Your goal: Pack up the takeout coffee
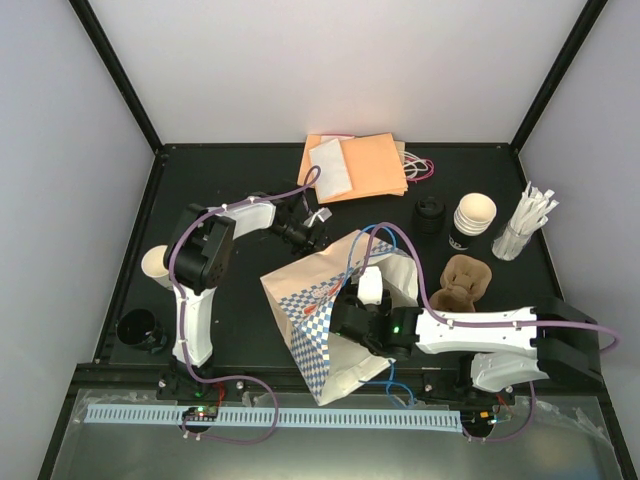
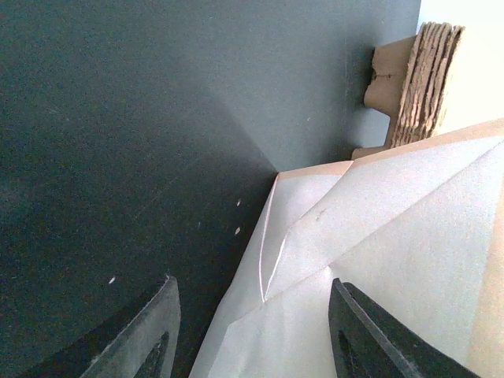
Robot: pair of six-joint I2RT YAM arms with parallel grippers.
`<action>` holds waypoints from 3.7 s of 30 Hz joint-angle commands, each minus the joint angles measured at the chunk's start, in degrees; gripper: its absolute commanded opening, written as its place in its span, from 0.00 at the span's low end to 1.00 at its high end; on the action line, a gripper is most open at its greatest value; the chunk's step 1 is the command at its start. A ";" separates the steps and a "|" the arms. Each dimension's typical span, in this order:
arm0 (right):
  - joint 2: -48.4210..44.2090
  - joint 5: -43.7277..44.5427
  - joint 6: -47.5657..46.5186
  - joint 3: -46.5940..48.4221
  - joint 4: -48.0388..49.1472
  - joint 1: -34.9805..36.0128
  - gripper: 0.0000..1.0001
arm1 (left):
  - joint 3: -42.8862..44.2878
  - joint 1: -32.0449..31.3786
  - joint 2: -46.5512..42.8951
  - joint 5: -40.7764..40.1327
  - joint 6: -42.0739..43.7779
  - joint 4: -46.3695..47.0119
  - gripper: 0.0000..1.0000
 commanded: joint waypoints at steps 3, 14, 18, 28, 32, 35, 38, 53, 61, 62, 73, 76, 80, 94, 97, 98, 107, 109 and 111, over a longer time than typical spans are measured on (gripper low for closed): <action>2.71 -5.47 3.57 -0.81 4.43 -0.68 0.20 | 0.44 -2.27 0.75 3.24 0.69 -0.70 0.54; 1.91 -5.41 1.01 -1.35 6.99 -0.79 0.20 | -0.18 -2.33 -0.28 3.23 1.04 -0.79 0.54; 1.38 -4.40 0.90 -1.86 7.34 -0.75 0.20 | -0.60 -2.37 -0.43 3.29 1.08 -0.70 0.54; -1.59 3.03 -3.08 -3.79 12.88 -0.82 0.20 | -0.04 -2.29 -0.42 3.26 1.52 -1.57 0.54; -3.34 5.46 -5.55 -4.37 16.11 -0.80 0.20 | 0.35 -2.29 -0.17 3.23 1.66 -2.17 0.54; -4.45 5.89 -6.86 -5.37 18.59 -0.76 0.20 | 0.62 -2.29 -0.08 3.25 1.70 -2.45 0.54; -5.09 5.94 -7.15 -5.55 18.81 -0.80 0.20 | 0.90 -2.29 -0.01 3.19 1.79 -2.72 0.54; -1.37 2.91 -11.96 2.93 1.75 -0.77 0.20 | 4.30 1.02 -5.36 -4.57 2.59 -6.62 0.99; -5.79 -6.26 -17.54 4.72 -3.86 -2.51 0.20 | 7.33 6.76 -11.99 -13.55 4.15 -13.36 0.99; -6.04 -7.14 -18.22 5.04 -4.23 -3.06 0.20 | 7.45 6.98 -12.34 -14.74 4.55 -14.38 0.99; -1.73 -12.12 -24.32 8.87 -6.40 -5.90 0.21 | 2.57 9.47 -21.00 -19.22 5.06 -15.08 0.99; -0.07 -14.41 -27.24 10.29 -4.45 -7.18 0.21 | 1.62 9.73 -23.39 -19.82 5.05 -15.06 0.99; 4.32 -15.58 -30.84 15.74 -6.63 -8.86 0.21 | 0.09 10.37 -27.02 -21.81 5.03 -15.43 0.99; 12.57 -21.38 -36.11 23.95 -5.94 -12.77 0.22 | -18.76 13.35 -34.41 -15.01 3.92 -8.67 0.85; 14.43 -22.09 -36.57 25.55 -5.23 -12.91 0.22 | -21.99 13.35 -33.70 -13.65 3.91 -6.89 0.83; 14.99 -22.34 -36.64 25.97 -5.11 -12.94 0.21 | -22.83 13.35 -33.57 -13.83 3.95 -6.54 0.83; 17.34 -24.74 -35.95 28.80 -4.57 -13.42 0.22 | -25.29 13.35 -31.32 -14.70 4.67 -5.28 0.83; 18.02 -24.89 -35.83 29.77 -5.93 -13.79 0.26 | -24.98 13.48 -31.02 -15.58 4.90 -5.73 0.83; 18.36 -25.13 -36.10 30.44 -7.02 -14.12 0.40 | -24.03 13.80 -30.77 -16.09 5.30 -6.57 0.85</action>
